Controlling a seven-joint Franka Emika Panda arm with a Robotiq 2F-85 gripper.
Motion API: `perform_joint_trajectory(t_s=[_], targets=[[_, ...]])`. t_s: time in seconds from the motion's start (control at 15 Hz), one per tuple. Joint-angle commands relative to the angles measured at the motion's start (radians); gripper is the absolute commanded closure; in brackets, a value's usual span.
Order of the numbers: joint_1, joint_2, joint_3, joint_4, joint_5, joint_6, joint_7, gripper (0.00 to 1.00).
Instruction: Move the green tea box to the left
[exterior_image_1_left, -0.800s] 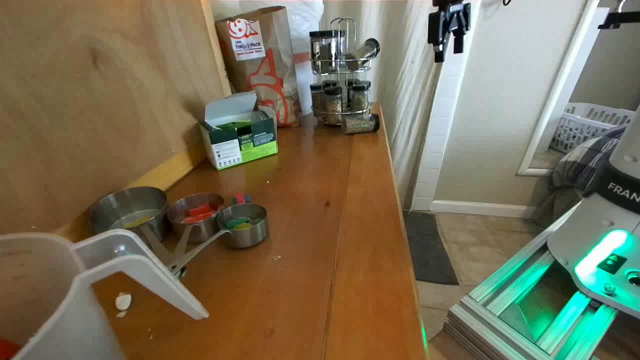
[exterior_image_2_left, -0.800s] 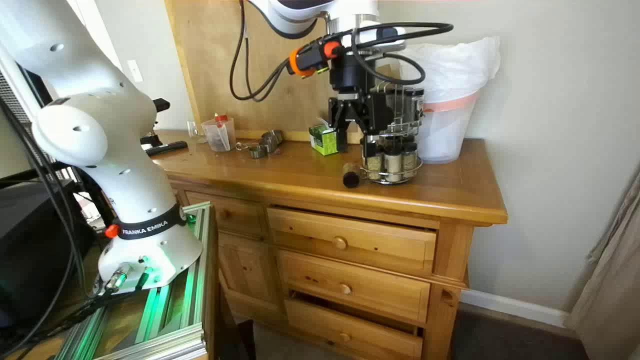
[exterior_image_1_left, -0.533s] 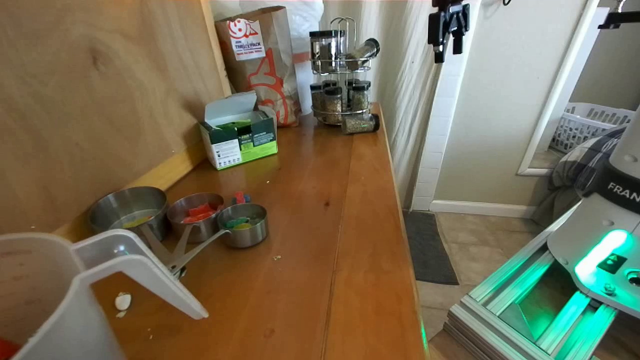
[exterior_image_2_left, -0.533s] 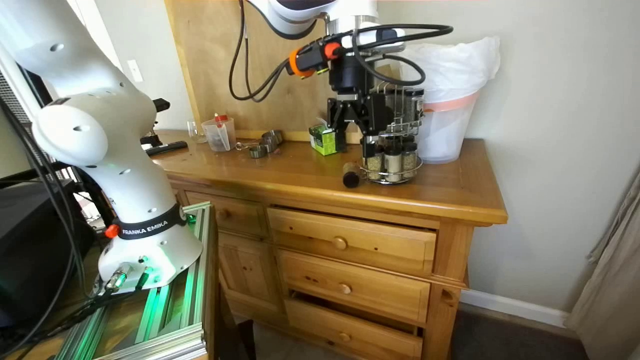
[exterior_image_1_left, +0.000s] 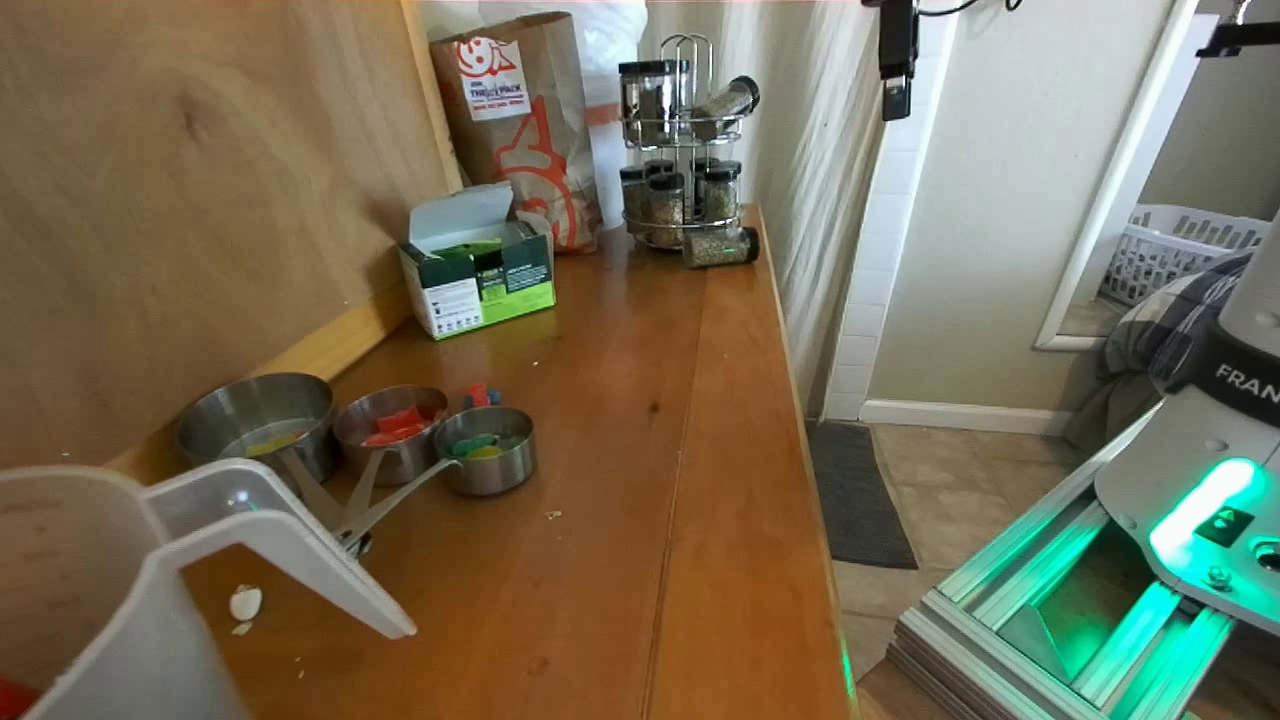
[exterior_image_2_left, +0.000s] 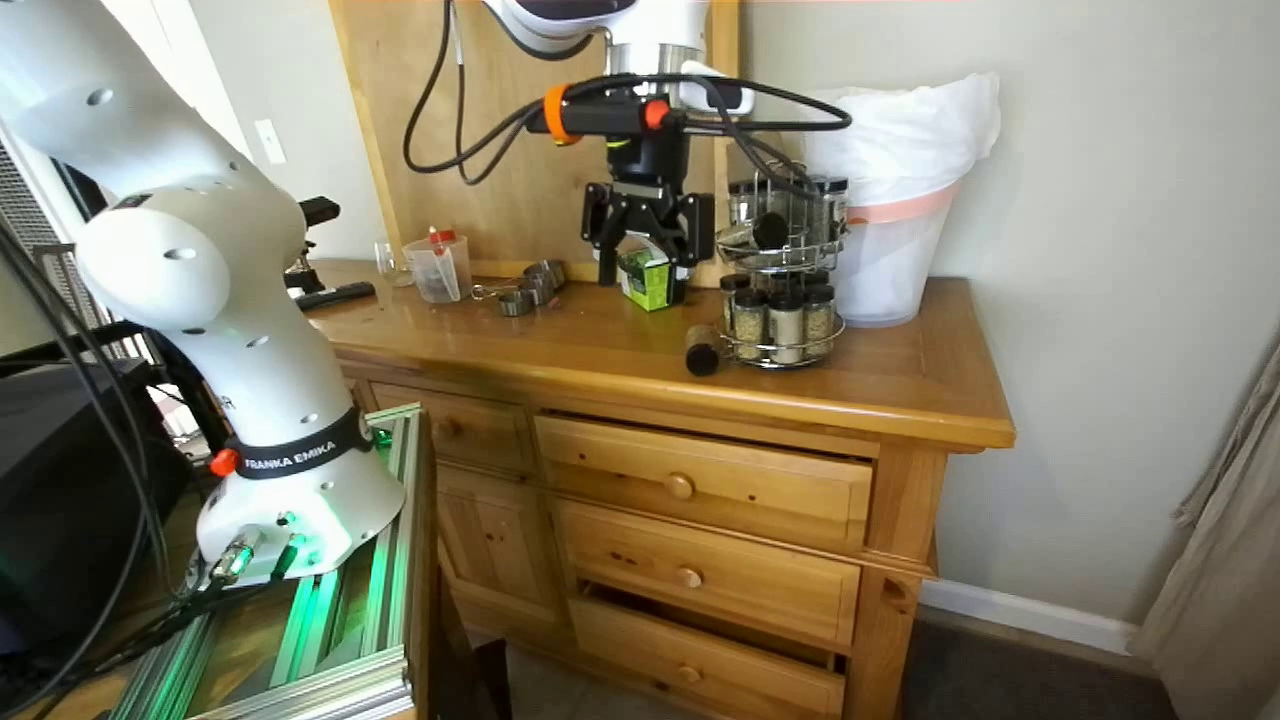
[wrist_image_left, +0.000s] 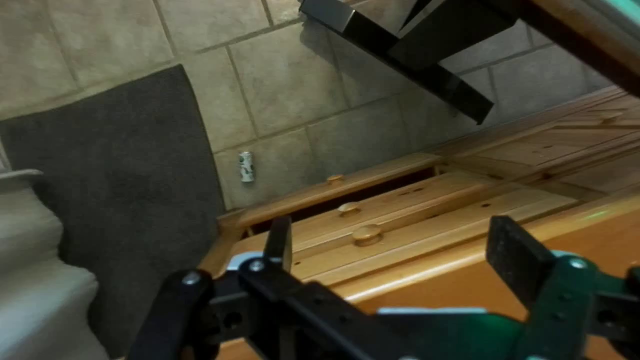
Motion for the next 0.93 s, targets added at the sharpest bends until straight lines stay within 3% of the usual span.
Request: perform_joint_trajectory(t_s=[0.0,0.2,0.47,0.53,0.87], targets=[[0.079,-0.136,0.003,-0.05,0.121,-0.104,-0.132,0.0],[0.158,-0.14,0.05,-0.004,0.266,-0.229,-0.08,0.0],[0.234,-0.115,0.135,0.025,0.415,-0.225,0.077,0.0],[0.216,-0.134,0.116,-0.001,0.356,-0.215,0.023,0.0],[0.22,-0.132,0.119,0.0,0.361,-0.215,0.032,0.0]])
